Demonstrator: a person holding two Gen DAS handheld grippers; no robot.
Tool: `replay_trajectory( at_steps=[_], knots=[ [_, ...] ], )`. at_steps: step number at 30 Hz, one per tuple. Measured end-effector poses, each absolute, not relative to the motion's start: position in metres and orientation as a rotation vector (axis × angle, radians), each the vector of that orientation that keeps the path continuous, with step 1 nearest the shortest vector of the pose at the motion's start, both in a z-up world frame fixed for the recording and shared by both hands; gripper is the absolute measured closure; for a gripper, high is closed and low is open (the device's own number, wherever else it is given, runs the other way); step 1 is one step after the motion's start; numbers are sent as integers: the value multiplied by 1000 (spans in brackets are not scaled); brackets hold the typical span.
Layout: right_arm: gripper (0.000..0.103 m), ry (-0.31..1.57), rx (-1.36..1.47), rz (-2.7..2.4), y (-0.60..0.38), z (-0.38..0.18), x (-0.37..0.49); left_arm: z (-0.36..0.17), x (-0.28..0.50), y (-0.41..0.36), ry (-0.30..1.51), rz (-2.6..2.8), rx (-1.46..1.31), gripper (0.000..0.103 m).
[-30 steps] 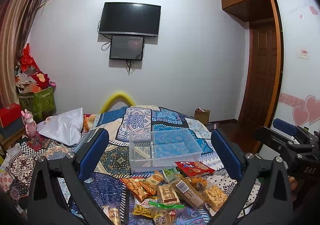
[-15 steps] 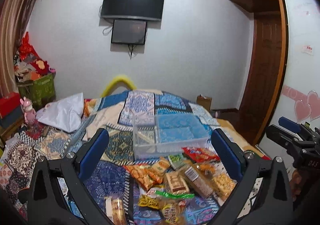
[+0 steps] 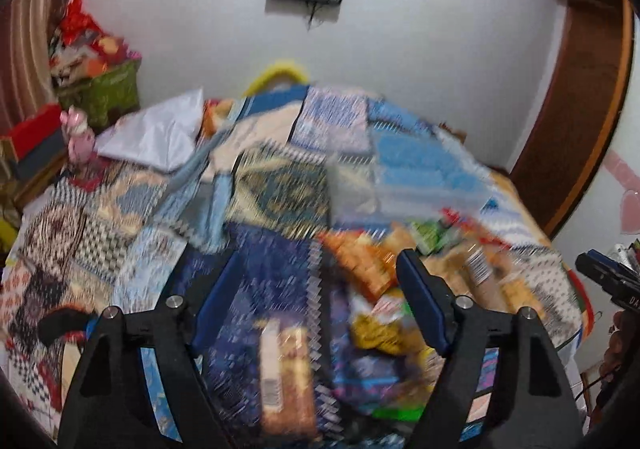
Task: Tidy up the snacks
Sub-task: 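Grasp the biscuit roll with the left tool while the right grasps the cracker pack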
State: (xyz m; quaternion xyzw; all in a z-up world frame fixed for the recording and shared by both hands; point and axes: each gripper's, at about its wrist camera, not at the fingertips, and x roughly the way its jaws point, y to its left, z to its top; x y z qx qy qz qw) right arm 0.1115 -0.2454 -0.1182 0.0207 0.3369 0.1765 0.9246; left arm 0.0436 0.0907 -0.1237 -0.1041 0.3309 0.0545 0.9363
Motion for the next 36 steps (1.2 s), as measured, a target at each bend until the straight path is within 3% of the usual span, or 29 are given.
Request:
replay_trajectory(
  at_steps=[11, 15, 22, 24, 26, 36],
  knots=[
    [19, 848, 72, 387, -244, -158, 127, -190, 45, 102, 899, 140, -257, 46],
    [28, 890, 66, 404, -236, -170, 135, -208, 48, 98, 955, 129, -255, 55],
    [33, 967, 44, 449, -224, -188, 139, -221, 51, 99, 976, 117, -276, 58],
    [48, 974, 5, 452, -219, -191, 138, -220, 51, 99, 976, 120, -271, 58],
    [56, 985, -25, 452, -216, -193, 138, -217, 50, 95, 971, 117, -247, 58],
    [59, 919, -19, 440, -226, -173, 133, -172, 53, 82, 854, 89, -200, 58]
  ],
)
